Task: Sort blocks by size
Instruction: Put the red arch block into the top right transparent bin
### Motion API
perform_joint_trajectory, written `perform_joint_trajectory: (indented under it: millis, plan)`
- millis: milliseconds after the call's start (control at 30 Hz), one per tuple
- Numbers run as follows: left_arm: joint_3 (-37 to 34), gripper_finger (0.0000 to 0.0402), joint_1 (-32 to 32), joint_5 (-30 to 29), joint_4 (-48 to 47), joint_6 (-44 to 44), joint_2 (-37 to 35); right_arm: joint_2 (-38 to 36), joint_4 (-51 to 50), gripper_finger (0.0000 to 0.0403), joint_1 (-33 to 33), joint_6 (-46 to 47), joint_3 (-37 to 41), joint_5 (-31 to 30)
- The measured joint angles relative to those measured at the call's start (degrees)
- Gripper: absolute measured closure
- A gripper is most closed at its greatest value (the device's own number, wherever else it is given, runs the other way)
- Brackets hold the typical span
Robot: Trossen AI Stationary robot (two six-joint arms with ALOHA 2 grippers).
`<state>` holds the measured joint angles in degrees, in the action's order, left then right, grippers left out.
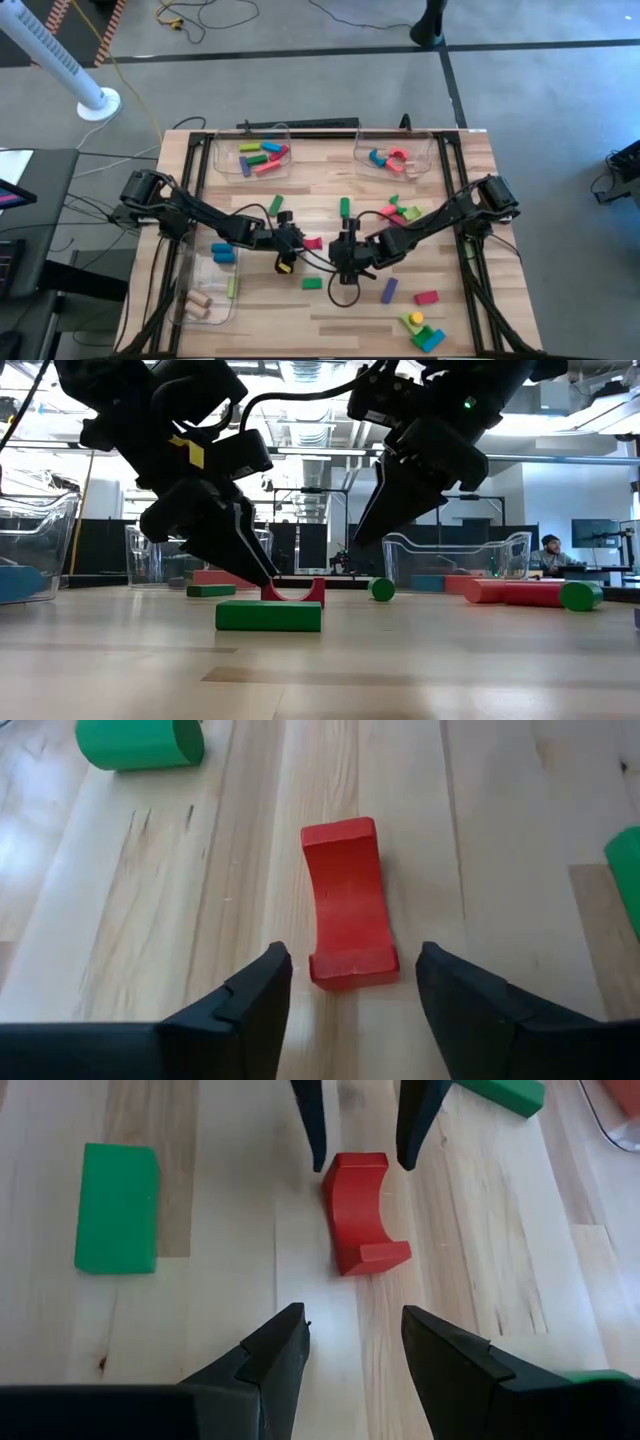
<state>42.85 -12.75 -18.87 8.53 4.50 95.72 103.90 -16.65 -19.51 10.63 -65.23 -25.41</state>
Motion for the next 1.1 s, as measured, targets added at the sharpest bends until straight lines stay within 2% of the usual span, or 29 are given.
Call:
perform_joint_trajectory:
  millis: [200,433,1100]
  plan:
    - [0.00,0.0168,0.02,0.11,0.03,2.24,0.00,0.00,-0.02,0.0205,0.04,0.00,0.00,-0.21]
    - [0.07,0.0166,0.85,1.39,4.49,4.29,4.17,0.00,0.19,0.0205,-0.06,0.35,0.00,-0.19]
    - [0.05,0.0275,1.36,2.44,4.89,3.55,5.34,0.00,-0.55,0.0205,-1.36,1.53,0.00,-0.19]
